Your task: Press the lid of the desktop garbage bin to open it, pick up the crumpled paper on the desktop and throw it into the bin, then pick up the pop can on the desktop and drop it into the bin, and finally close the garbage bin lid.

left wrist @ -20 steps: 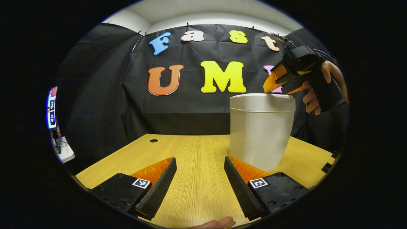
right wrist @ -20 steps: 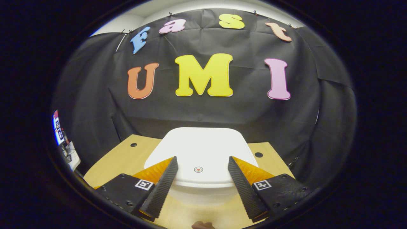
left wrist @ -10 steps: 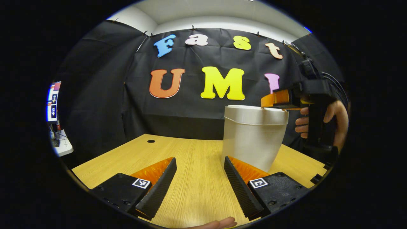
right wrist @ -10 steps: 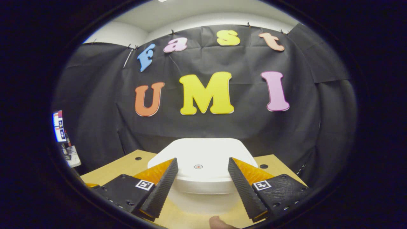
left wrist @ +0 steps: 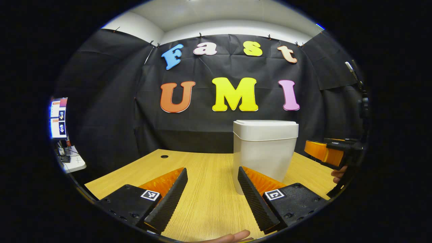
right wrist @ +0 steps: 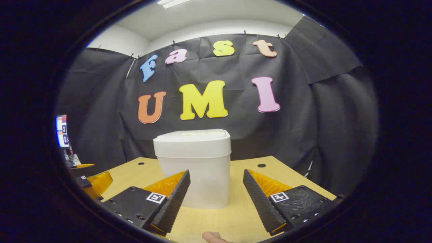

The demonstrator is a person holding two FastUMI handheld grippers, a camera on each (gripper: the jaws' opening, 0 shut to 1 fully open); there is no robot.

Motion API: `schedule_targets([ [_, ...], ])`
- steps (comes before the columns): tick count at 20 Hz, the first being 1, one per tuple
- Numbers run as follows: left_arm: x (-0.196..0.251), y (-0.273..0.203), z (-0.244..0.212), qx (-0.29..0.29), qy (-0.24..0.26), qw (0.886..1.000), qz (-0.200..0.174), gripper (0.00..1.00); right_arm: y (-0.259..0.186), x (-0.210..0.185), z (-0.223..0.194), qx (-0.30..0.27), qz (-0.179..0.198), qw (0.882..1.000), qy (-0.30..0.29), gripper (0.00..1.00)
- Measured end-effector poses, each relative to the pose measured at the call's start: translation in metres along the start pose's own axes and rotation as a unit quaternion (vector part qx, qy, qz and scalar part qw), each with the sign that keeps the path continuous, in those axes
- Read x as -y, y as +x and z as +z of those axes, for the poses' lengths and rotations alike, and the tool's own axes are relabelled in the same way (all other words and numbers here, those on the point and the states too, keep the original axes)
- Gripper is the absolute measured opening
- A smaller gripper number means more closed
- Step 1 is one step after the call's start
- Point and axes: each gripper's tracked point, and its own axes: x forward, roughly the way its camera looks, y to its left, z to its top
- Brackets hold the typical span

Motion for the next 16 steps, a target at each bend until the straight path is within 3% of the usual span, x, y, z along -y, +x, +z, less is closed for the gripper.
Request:
schedule_targets([
  [3,0.001,-0.010,0.003,0.000,-0.009,1.000,0.001,0.97,-0.022,-0.009,-0.004,-0.001,0.026,1.000,0.010,0.96],
  [7,0.004,-0.022,0.019,0.022,0.027,0.999,0.005,0.97,-0.038,-0.029,-0.001,0.004,0.047,0.998,-0.044,0.96],
  [10,-0.006,-0.032,0.028,0.036,0.048,0.998,0.019,0.96,-0.048,-0.024,0.006,0.020,0.032,0.996,-0.077,0.97],
  [14,-0.001,-0.038,0.026,0.027,0.034,0.999,0.007,0.97,-0.064,-0.038,0.013,0.021,0.067,0.996,-0.054,0.95],
  [16,-0.005,-0.038,0.027,0.027,0.037,0.999,0.014,0.96,-0.067,-0.028,0.018,0.025,0.058,0.997,-0.051,0.97],
])
